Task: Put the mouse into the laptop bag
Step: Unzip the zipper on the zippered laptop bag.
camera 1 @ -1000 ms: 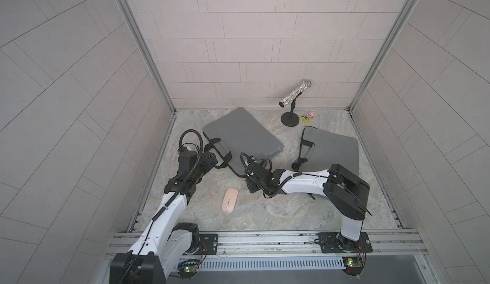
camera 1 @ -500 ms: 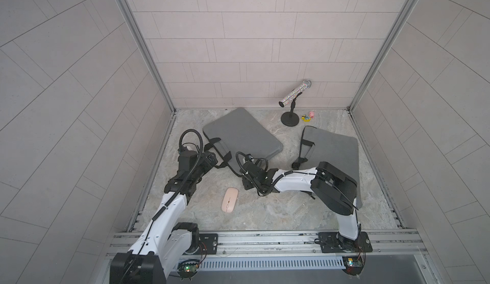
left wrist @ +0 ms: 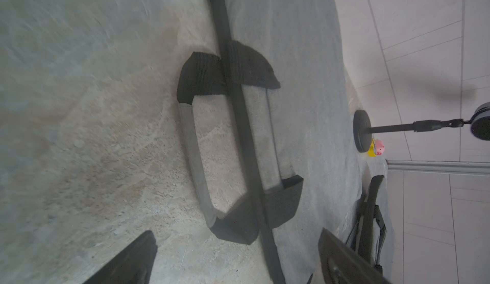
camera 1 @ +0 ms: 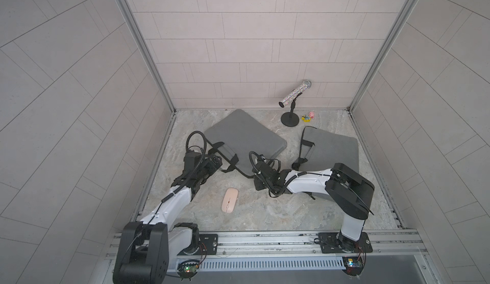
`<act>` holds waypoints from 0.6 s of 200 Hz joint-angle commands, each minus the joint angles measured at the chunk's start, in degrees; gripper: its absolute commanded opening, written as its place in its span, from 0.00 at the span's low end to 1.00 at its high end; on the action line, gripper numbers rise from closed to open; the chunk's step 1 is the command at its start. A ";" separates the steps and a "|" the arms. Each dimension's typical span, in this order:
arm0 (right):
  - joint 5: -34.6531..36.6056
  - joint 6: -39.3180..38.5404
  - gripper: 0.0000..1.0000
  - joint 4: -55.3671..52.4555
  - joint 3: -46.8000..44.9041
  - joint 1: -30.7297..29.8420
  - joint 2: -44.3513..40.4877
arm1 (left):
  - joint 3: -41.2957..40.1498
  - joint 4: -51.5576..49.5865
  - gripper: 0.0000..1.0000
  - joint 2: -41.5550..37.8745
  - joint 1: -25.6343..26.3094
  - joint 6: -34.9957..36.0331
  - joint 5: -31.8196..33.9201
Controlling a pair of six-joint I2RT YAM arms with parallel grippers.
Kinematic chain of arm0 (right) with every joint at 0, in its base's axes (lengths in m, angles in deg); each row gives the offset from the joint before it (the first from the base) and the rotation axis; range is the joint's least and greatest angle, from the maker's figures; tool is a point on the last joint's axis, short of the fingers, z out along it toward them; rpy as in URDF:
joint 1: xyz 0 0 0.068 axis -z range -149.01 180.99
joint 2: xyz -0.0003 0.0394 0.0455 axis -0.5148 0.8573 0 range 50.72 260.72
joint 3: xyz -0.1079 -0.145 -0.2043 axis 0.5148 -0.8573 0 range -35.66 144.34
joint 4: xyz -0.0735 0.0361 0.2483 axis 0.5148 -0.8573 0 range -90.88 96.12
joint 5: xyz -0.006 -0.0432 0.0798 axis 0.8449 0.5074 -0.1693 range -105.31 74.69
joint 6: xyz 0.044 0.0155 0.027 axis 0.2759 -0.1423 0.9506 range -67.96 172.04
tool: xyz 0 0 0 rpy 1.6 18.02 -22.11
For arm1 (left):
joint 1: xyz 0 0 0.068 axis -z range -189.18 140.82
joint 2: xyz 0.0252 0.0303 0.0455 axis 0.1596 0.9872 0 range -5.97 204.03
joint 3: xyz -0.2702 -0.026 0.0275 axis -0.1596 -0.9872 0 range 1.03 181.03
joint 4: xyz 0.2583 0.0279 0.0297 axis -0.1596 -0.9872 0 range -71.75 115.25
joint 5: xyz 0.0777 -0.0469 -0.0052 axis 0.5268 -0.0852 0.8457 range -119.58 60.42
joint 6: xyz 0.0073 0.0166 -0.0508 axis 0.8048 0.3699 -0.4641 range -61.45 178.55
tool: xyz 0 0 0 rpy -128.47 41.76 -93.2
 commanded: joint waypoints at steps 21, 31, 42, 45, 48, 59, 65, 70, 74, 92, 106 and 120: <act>-2.33 -0.90 0.00 -1.62 -2.69 2.61 -4.77 | 1.13 12.17 1.00 9.42 -0.20 -1.66 -8.87; -2.70 -1.27 0.00 -1.67 -3.27 2.94 -5.46 | 1.55 12.73 1.00 11.06 -0.12 -1.57 -9.11; -2.89 -2.20 0.00 -2.08 -3.47 3.03 -6.17 | 2.26 13.44 1.00 12.79 -0.04 -1.46 -9.50; -2.88 -2.41 0.00 -2.31 -3.54 3.03 -6.29 | 2.53 13.73 1.00 13.20 -0.05 -1.46 -9.70; -2.91 -2.58 0.00 -2.49 -3.60 3.03 -6.37 | 2.73 14.05 1.00 13.67 -0.10 -1.49 -9.89; -2.91 -2.91 0.00 -2.67 -4.30 3.01 -7.15 | 3.41 15.21 1.00 15.03 0.20 -1.46 -10.00; -2.97 -3.17 0.00 -2.53 -4.82 3.03 -7.68 | 4.02 15.17 1.00 15.73 0.39 -1.38 -9.47; -2.98 -3.37 0.00 -2.53 -5.18 2.97 -8.06 | 4.53 14.97 1.00 16.49 0.69 -1.48 -8.83; -3.03 -3.56 0.00 -2.54 -5.45 3.00 -8.39 | 5.06 14.85 1.00 17.12 0.88 -1.68 -8.61; -2.58 -4.28 0.00 -3.00 -6.31 3.03 -9.79 | 7.65 14.06 0.96 19.73 2.00 -3.24 -9.40; -2.62 -4.70 0.00 -4.42 -6.03 3.07 -10.66 | 7.68 15.79 0.96 20.16 3.50 -5.63 -7.95; -3.12 -5.08 0.00 -5.31 -6.04 3.12 -11.37 | 8.05 17.17 0.97 21.00 6.49 -6.27 -5.24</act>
